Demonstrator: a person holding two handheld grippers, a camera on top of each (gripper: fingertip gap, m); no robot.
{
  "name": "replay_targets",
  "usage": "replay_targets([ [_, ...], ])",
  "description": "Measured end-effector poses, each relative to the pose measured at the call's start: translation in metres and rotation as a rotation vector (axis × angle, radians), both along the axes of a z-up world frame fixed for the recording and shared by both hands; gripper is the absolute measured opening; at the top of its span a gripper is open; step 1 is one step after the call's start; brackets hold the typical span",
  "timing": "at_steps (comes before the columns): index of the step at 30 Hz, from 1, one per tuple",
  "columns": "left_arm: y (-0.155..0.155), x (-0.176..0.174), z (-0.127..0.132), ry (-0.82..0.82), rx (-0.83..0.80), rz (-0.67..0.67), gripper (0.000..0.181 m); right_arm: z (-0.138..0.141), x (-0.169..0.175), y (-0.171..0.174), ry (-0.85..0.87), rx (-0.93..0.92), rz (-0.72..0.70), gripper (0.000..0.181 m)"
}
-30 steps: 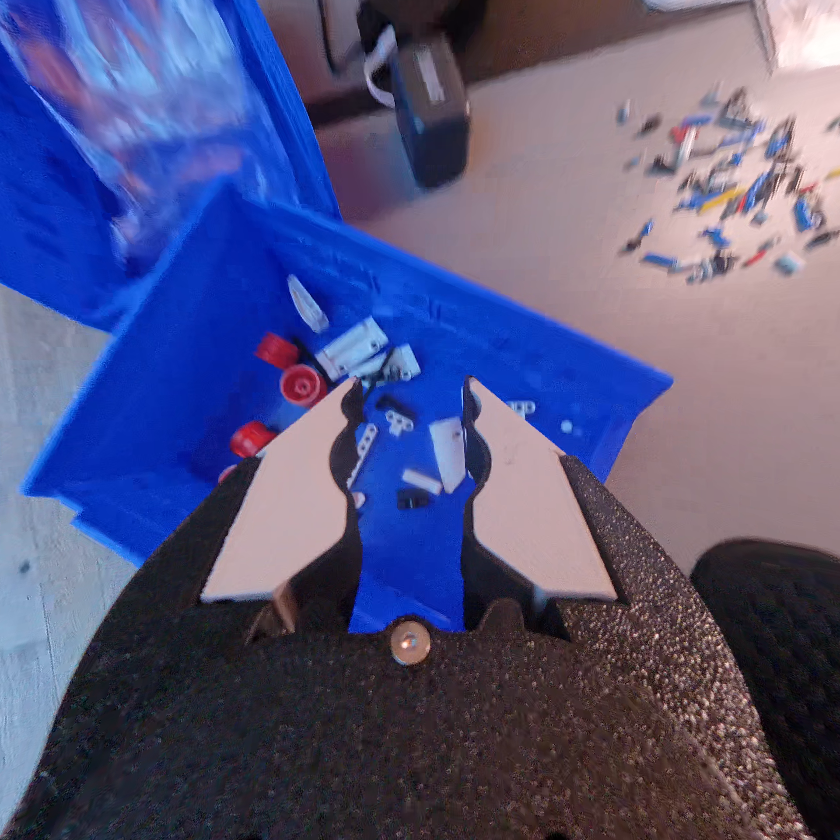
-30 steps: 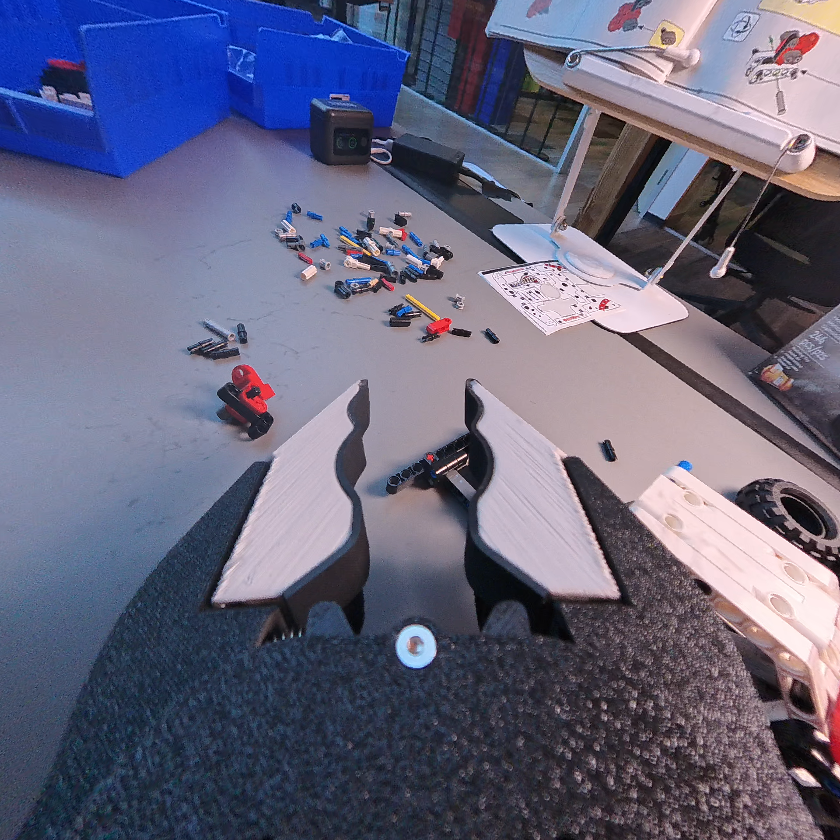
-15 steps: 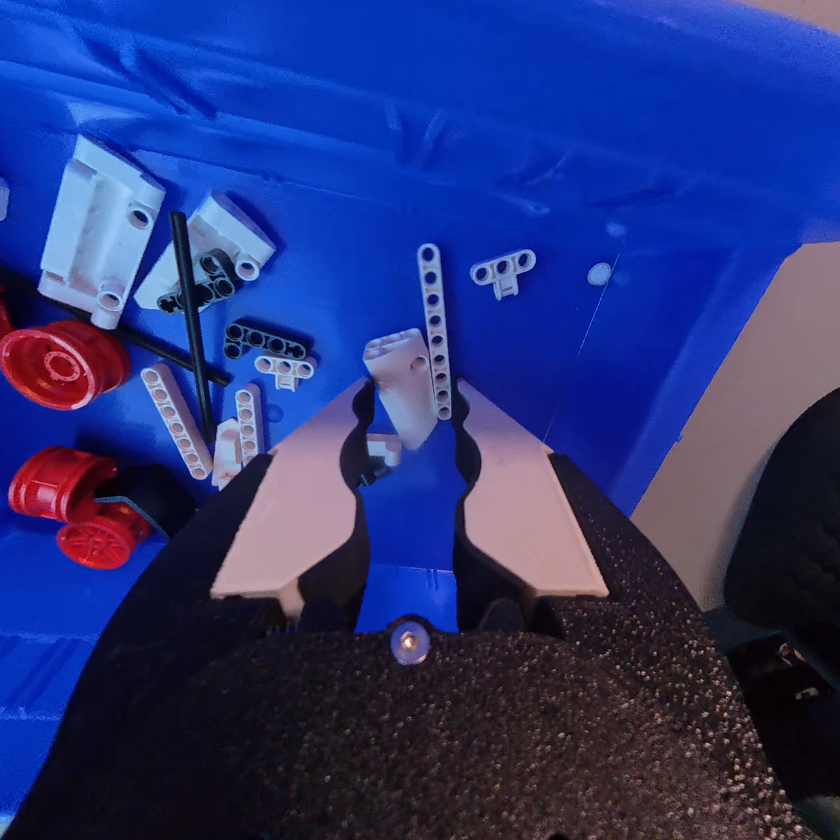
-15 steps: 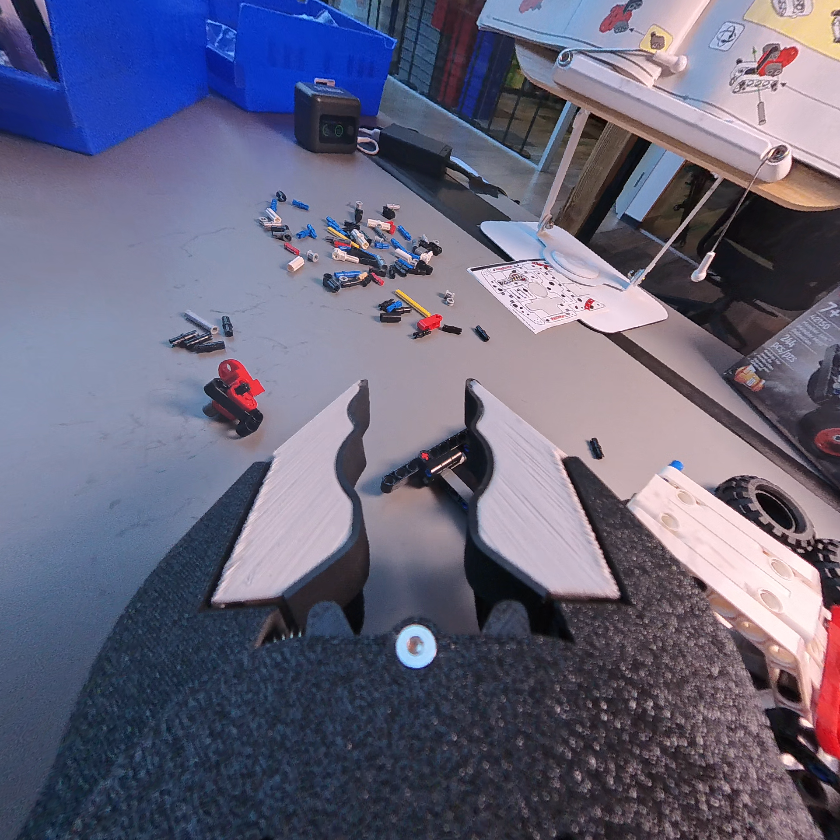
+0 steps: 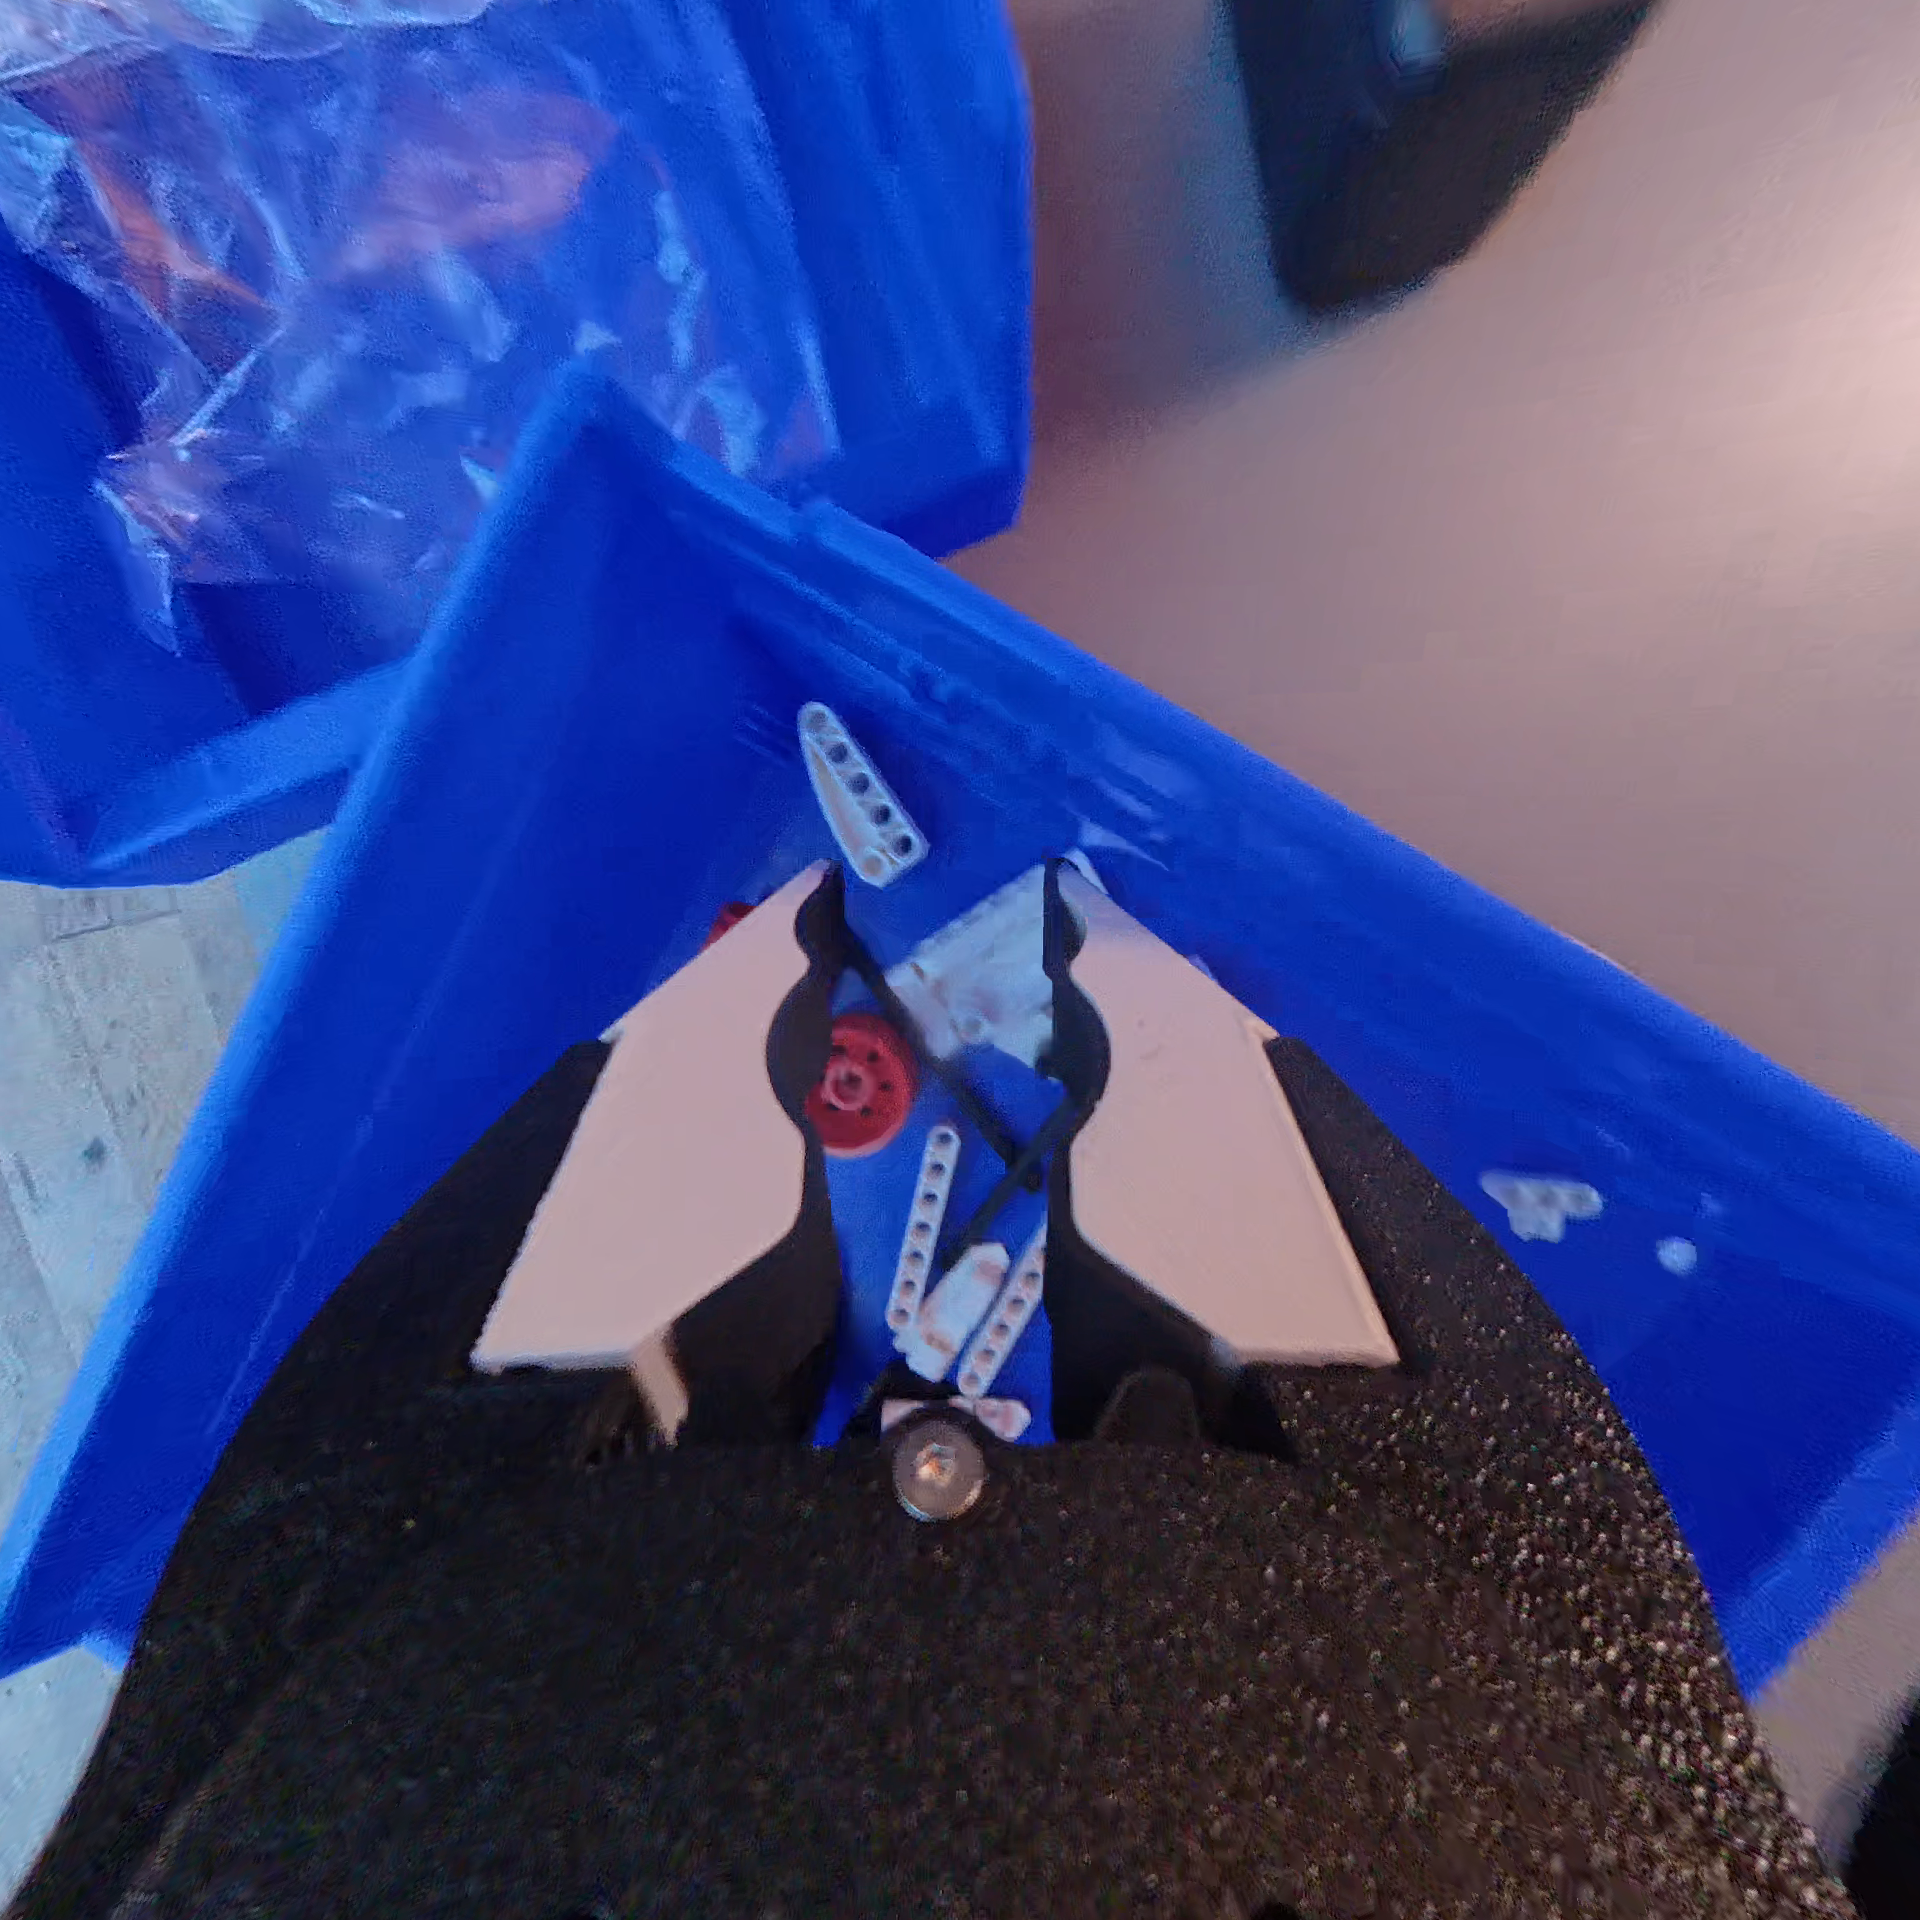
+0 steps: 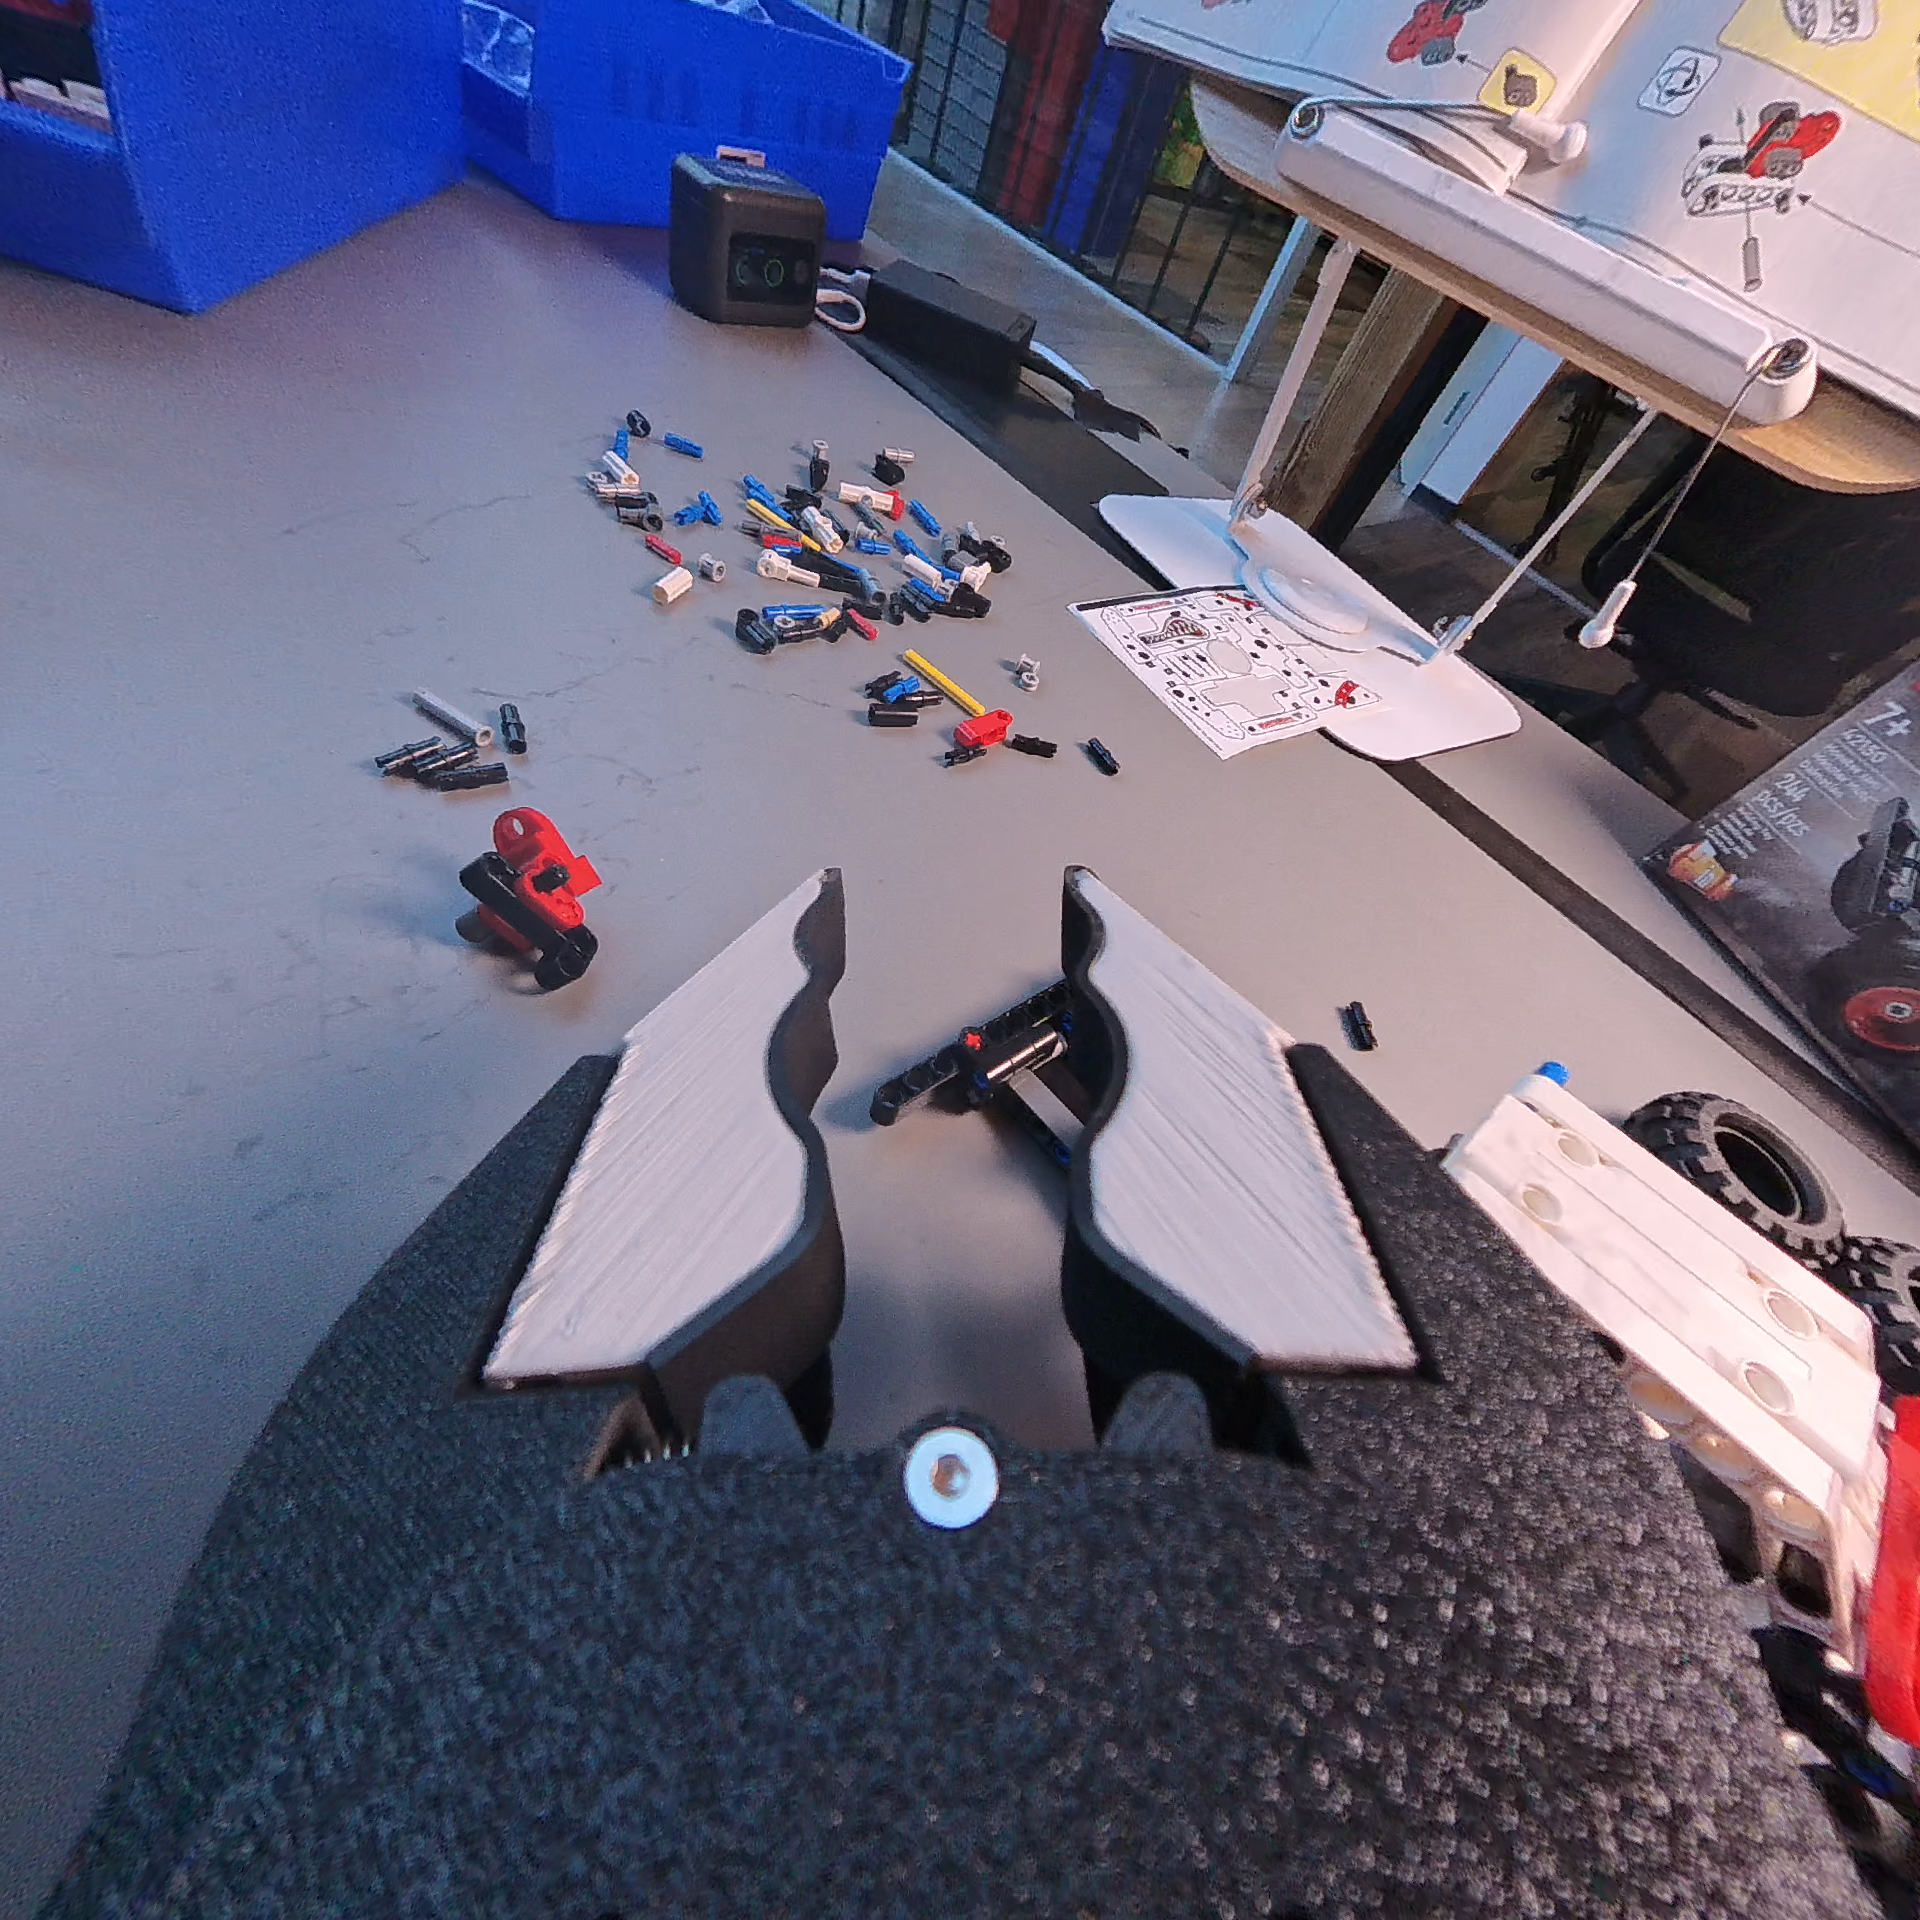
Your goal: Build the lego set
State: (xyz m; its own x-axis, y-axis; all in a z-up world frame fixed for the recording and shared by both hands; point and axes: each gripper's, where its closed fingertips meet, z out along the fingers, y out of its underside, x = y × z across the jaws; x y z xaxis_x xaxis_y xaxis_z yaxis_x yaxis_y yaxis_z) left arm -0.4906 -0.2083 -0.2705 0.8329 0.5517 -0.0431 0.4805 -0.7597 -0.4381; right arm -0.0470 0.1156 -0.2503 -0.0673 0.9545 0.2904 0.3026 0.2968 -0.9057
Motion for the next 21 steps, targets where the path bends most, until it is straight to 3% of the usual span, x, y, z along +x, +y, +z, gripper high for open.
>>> replay_targets([
  [4,-0.005,-0.025,-0.031,-0.011,-0.125,0.079,0.033,0.000,0.000,-0.001,0.002,0.010,0.000,0.041],
  [5,-0.006,-0.026,-0.037,-0.013,-0.155,0.073,0.021,0.000,0.000,-0.001,0.001,0.010,0.001,0.041],
  [9,-0.007,-0.027,-0.032,0.030,-0.184,0.026,0.017,0.000,0.000,0.000,0.002,0.000,0.003,0.041],
  [12,-0.011,-0.029,0.006,0.176,-0.160,0.017,0.017,0.001,0.001,-0.001,0.007,-0.003,0.006,0.041],
  [15,0.000,-0.020,0.080,0.466,-0.049,-0.040,0.018,0.001,0.001,-0.002,0.007,0.005,0.014,0.041],
  [18,0.048,0.047,0.149,0.685,0.173,-0.258,0.019,-0.001,0.000,-0.005,-0.001,0.021,0.021,0.041],
  [21,0.104,0.149,0.164,0.771,0.319,-0.560,0.019,-0.001,-0.001,-0.007,-0.004,0.045,0.026,0.041],
])
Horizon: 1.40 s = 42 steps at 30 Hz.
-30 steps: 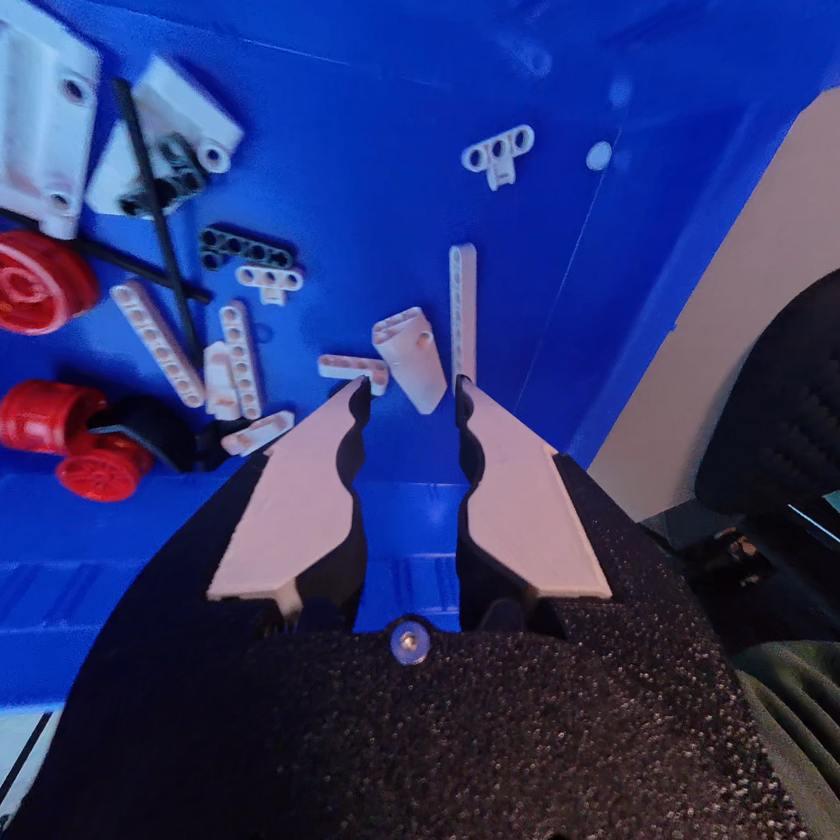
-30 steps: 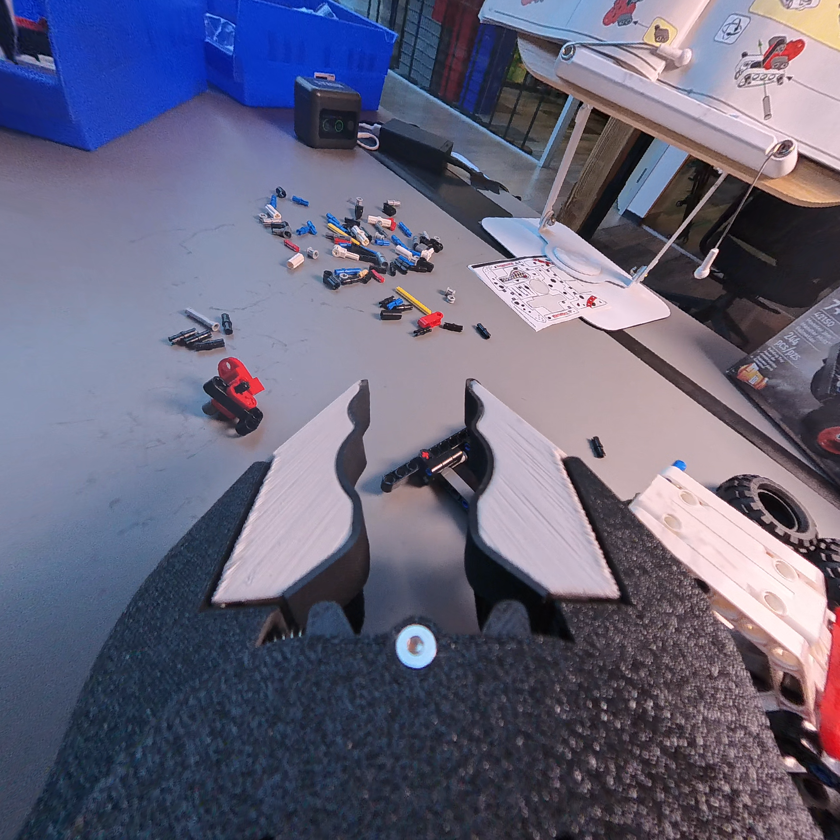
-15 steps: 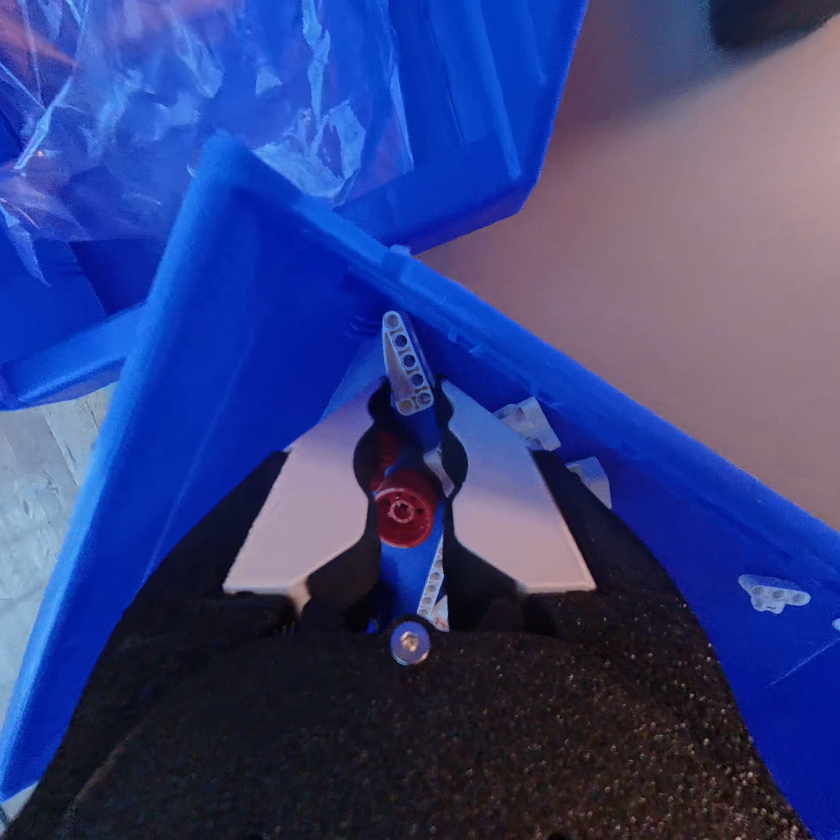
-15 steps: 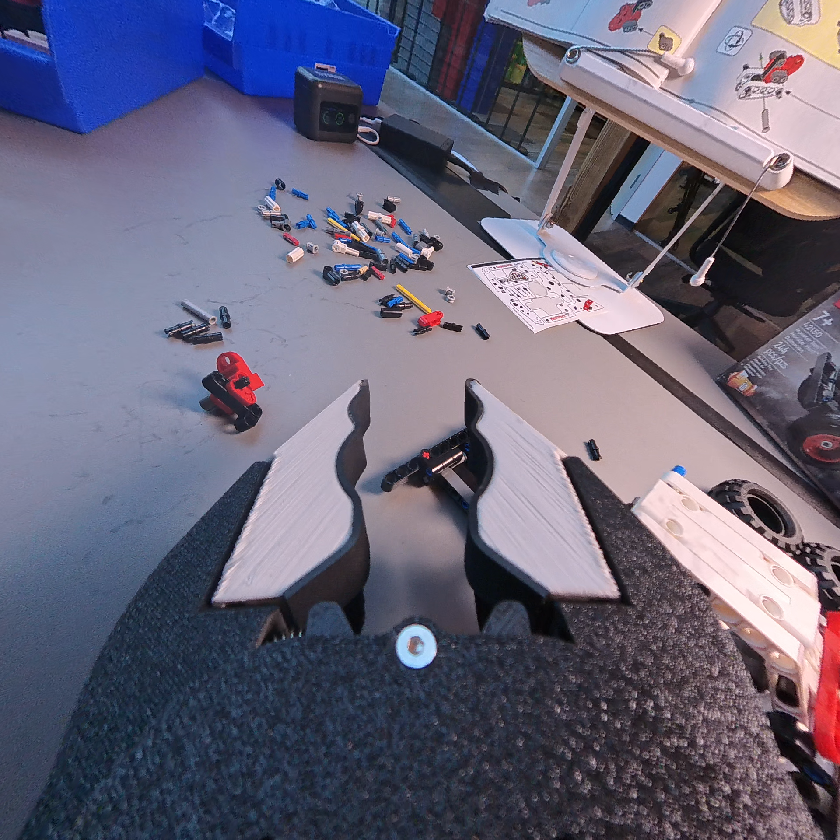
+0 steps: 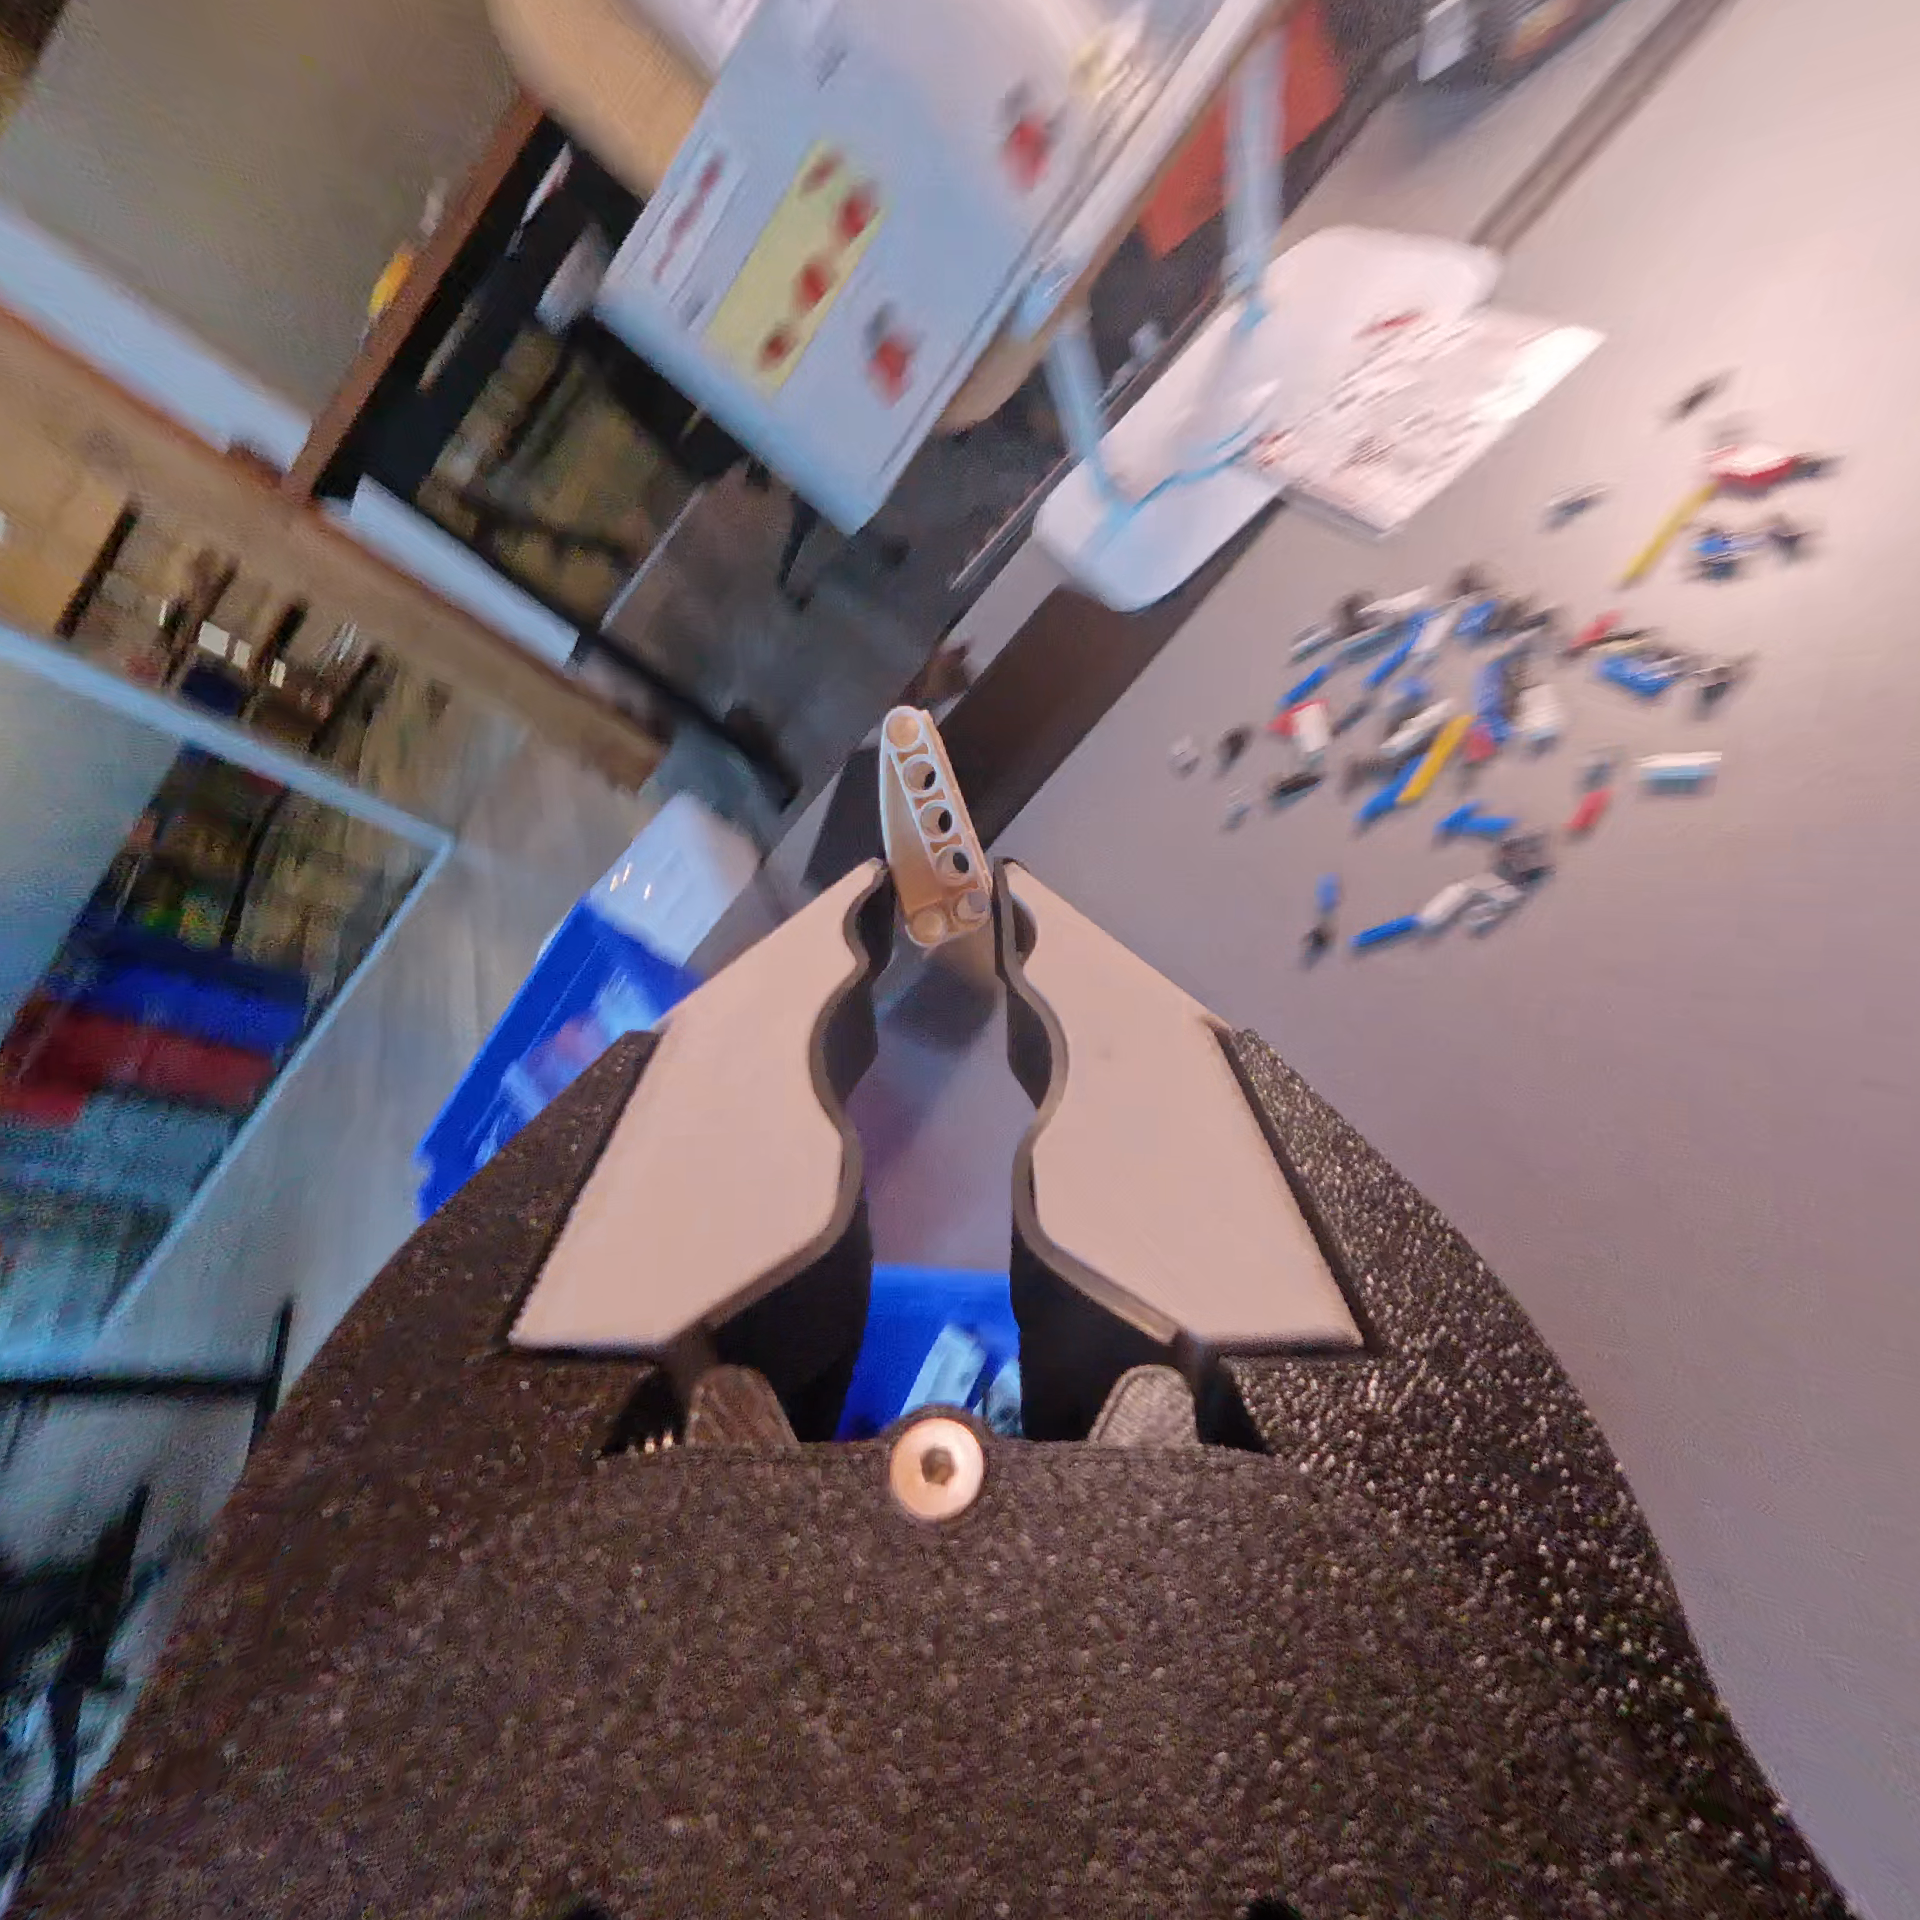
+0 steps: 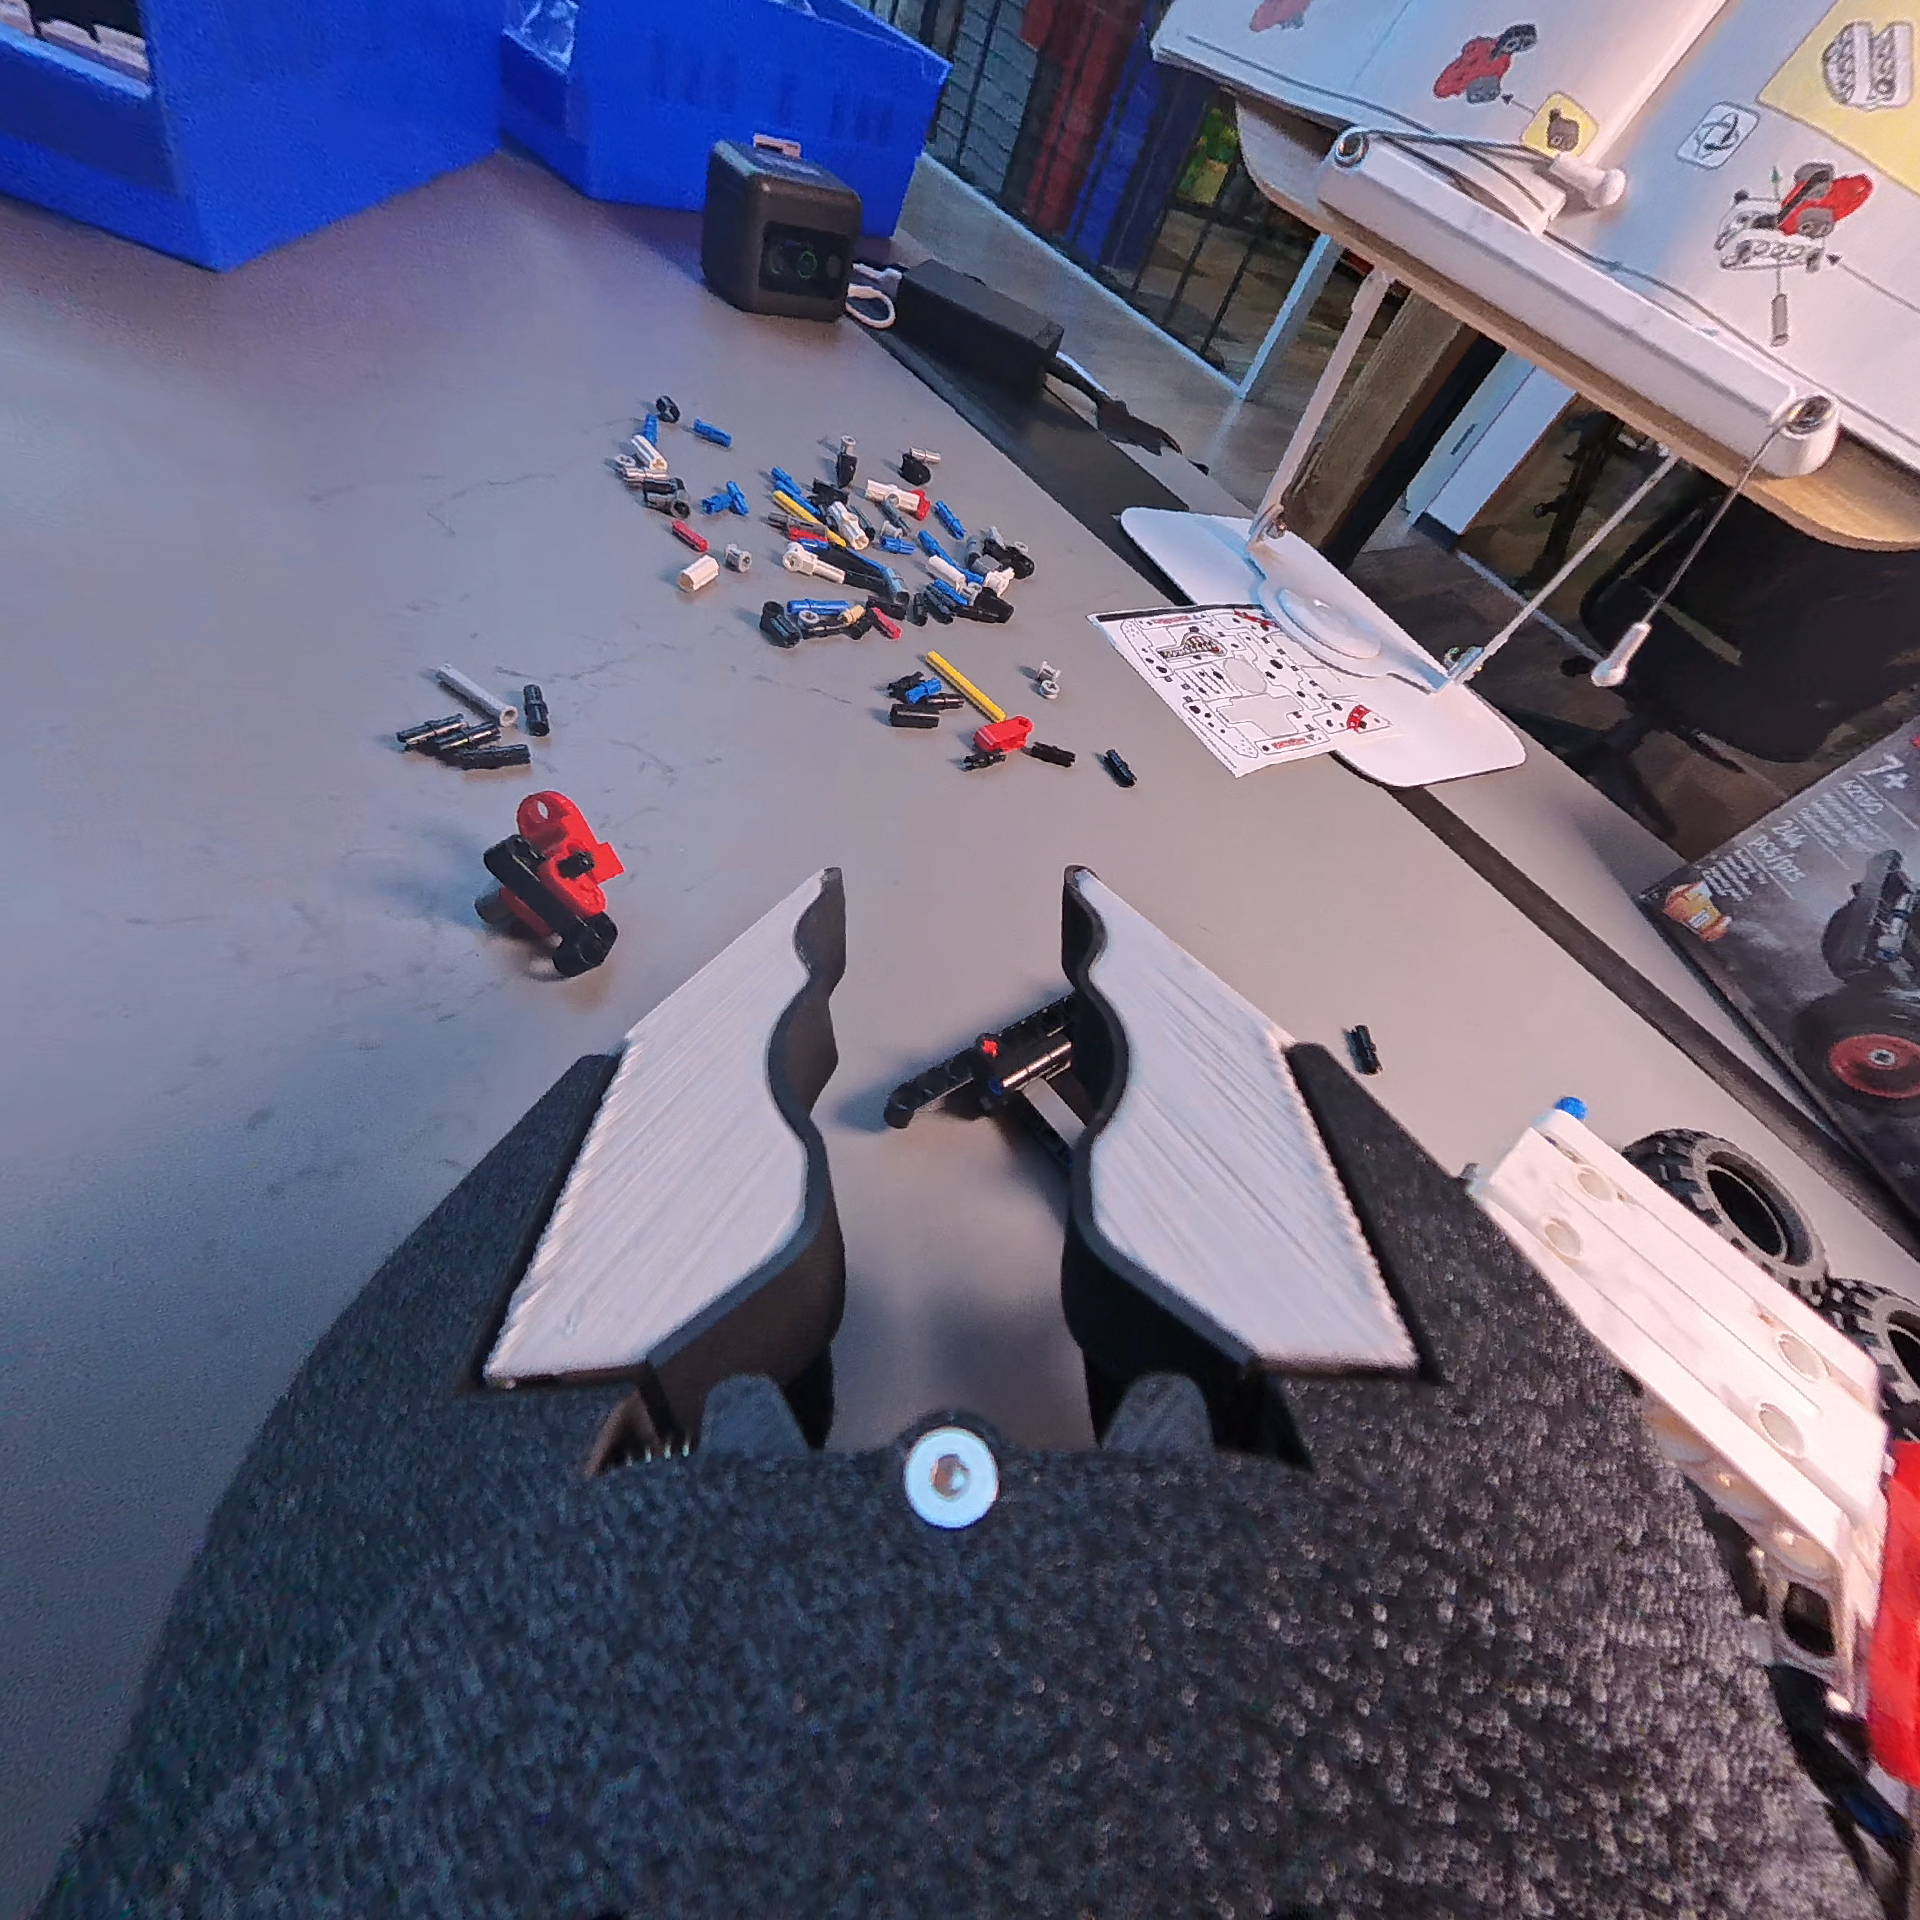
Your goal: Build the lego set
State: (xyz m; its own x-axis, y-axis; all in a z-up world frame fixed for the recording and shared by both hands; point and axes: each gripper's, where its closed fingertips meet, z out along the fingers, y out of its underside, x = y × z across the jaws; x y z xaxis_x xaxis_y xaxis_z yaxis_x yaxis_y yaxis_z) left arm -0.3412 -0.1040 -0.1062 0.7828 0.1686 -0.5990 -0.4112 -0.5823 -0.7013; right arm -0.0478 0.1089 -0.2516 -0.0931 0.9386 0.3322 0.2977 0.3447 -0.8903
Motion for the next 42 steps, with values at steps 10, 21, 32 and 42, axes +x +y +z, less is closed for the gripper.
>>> replay_targets([
  [10,0.110,0.255,-0.137,0.120,-0.116,-0.672,0.018,0.006,0.003,-0.006,0.029,0.023,0.016,0.042],
  [21,0.091,0.310,-0.194,0.198,-0.312,-0.816,0.018,0.014,0.005,-0.025,0.043,0.017,0.091,0.041],
  [32,0.079,0.324,-0.185,-1.334,-0.388,-0.497,0.016,0.004,0.015,-0.071,-0.030,-0.023,0.326,0.040],
  [42,0.083,0.305,-0.182,-1.398,-0.324,-0.457,0.037,-0.042,0.030,-0.121,-0.262,0.119,0.538,0.043],
])
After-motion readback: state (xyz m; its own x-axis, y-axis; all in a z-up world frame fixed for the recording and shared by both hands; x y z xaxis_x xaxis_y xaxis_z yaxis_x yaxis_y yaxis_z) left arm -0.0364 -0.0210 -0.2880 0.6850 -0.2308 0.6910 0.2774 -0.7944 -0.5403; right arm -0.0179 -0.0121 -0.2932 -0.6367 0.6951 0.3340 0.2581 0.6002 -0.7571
